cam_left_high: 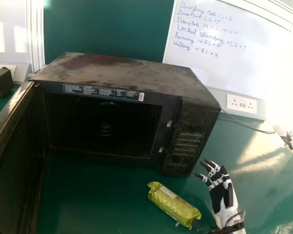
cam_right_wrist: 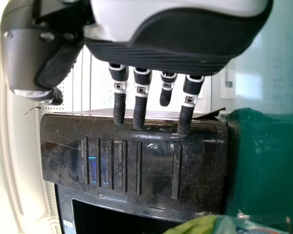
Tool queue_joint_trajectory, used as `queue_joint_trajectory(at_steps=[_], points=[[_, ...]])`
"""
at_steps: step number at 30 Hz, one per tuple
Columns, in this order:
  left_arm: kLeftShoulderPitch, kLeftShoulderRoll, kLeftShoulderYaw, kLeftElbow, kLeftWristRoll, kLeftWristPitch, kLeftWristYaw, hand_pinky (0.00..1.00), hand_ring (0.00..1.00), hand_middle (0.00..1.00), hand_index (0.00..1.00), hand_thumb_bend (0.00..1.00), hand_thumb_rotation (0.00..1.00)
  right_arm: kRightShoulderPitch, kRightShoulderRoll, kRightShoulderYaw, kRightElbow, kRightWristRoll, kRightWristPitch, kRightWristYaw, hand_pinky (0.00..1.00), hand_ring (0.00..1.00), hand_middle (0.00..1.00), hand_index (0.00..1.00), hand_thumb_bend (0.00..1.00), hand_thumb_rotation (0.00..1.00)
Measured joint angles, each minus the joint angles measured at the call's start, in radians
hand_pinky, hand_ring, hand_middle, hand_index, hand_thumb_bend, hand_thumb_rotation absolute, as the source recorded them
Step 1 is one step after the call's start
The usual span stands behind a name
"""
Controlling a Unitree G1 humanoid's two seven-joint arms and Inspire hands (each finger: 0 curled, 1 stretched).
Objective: Put biscuit inside oven
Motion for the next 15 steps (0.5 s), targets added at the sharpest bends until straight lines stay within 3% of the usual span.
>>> queue_joint_trajectory(at_steps=[15], points=[[-0.001, 0.004, 0.0, 0.004, 0.002, -0.003, 0.0, 0.86, 0.96, 1.0, 1.0, 0.82, 0.77, -0.001, 0.0, -0.001, 0.001, 0.0, 0.002, 0.005, 0.72, 0.76, 0.81, 0.81, 0.7, 0.9]])
